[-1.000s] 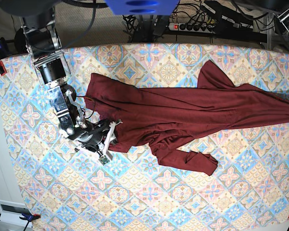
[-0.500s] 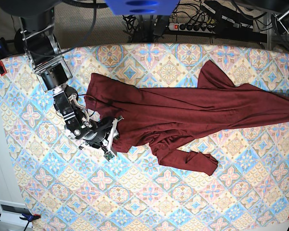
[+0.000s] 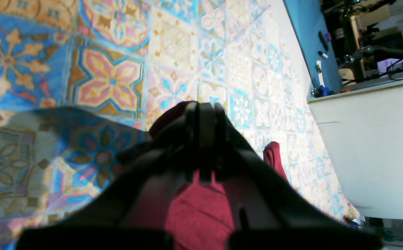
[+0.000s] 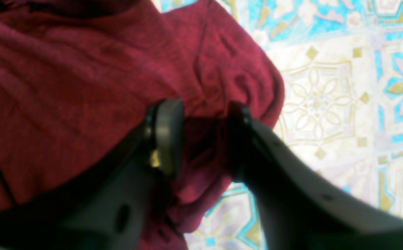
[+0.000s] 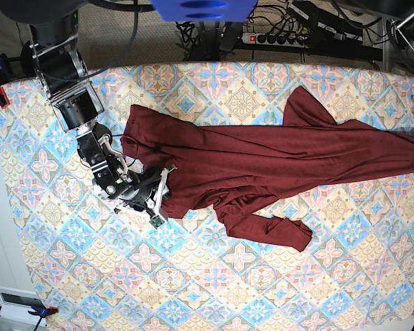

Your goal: Layout the t-shirt on the table in an organized manner, then fold the t-shirt properly

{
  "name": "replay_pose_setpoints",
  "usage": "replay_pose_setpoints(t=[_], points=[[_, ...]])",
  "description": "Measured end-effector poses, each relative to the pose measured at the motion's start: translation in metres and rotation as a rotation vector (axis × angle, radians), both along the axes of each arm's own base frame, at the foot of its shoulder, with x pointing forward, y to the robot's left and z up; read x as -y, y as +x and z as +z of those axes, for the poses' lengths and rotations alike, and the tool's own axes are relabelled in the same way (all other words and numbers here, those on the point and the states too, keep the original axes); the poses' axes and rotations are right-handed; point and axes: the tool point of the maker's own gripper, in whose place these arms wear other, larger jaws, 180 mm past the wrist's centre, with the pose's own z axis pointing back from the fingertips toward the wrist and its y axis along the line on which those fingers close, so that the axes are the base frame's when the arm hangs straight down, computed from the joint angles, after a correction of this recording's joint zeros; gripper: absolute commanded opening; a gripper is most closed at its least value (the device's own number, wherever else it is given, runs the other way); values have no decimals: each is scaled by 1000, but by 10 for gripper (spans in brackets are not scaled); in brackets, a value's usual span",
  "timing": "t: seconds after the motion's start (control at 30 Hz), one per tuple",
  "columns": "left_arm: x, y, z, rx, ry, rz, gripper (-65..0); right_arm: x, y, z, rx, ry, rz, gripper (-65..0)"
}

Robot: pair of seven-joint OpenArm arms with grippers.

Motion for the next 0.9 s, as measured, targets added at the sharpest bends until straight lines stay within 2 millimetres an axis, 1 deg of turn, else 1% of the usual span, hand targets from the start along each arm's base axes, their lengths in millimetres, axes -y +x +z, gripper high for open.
replay_pose_setpoints(t=[0.07, 0.1, 0.17, 0.23, 0.33, 0.4, 0.43, 0.47, 0.57, 0.63, 0.73, 0.83, 0.9], points=[[0, 0, 0, 0, 1, -1, -650, -7, -6, 0, -12, 9, 68, -636], [0, 0, 0, 1, 1, -1, -650, -9, -8, -1, -15, 13, 80, -650], [0, 0, 0, 0, 1, -1, -650, -12, -12, 0, -16, 15, 113, -642], [0, 0, 0, 1, 1, -1, -650, -18, -12, 6, -2, 21, 144, -650], [-1, 0, 1, 0, 5, -1, -650, -31, -9, 27, 62, 43, 178, -650], [-1, 0, 2, -2, 8, -1, -650, -41, -10, 46, 115, 95, 183, -650], [-2, 0, 2, -1, 9, -1, -650, -43, -11, 54, 132, 121, 183, -650], [-2, 0, 4, 2, 10, -1, -650, -42, -12, 59, 146, 134, 178, -650], [-5, 1, 8, -1, 24, -3, -650, -32, -14, 66, 166, 132, 175, -650], [-8, 2, 15, 1, 39, -7, -650, -32, -16, 79, 183, 185, 179, -650], [-15, 2, 26, 10, 58, -5, -650, -32, -6, 108, 225, 315, 128, -650], [-31, -5, 44, 52, 74, 41, -650, -16, 6, 129, 256, 405, 53, -650], [-41, -11, 56, 88, 78, 76, -650, 2, 10, 136, 259, 432, 18, -650]])
